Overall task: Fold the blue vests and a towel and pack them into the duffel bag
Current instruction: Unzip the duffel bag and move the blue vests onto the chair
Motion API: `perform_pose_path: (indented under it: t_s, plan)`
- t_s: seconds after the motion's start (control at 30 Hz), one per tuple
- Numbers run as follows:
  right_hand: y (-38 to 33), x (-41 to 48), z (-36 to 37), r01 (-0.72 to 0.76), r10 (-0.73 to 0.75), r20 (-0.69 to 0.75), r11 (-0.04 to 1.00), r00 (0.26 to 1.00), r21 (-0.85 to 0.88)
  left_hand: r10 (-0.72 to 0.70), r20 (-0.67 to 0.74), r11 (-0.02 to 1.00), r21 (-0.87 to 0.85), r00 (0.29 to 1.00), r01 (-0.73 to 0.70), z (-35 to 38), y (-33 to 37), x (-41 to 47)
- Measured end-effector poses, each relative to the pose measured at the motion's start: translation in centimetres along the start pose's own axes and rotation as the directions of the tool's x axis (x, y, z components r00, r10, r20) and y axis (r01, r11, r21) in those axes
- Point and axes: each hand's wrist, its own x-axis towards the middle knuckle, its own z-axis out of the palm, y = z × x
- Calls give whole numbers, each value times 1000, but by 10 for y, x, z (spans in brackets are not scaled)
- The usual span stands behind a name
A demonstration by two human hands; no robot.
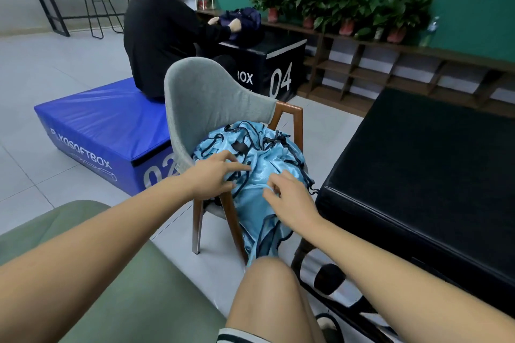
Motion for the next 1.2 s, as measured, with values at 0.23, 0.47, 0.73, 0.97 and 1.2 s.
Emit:
perform_pose_path:
  t_s: [0.23, 0.47, 0.73, 0.97, 1.2]
  plan:
    - [-28, 19, -42, 99, -102, -79, 994, 992, -38, 27, 180, 987, 150, 983, -55, -6, 14, 26]
    - [-51, 23, -100, 129, -123, -157, 991, 980, 31, -133, 173, 987, 108, 976, 116, -23, -4, 36]
    - [-79, 47, -170, 143, -92, -303, 978, 949, 152, -108, 12, 990, -85, 994, 108, -37, -6, 37]
    - [-102, 50, -210, 139, -71, -360, 976, 930, 168, 3, -320, 962, -257, 947, -89, -66, 42, 22]
    - [-136, 44, -225, 163, -90, -369, 971, 925, 173, -50, -263, 950, -309, 963, -35, -80, 61, 2]
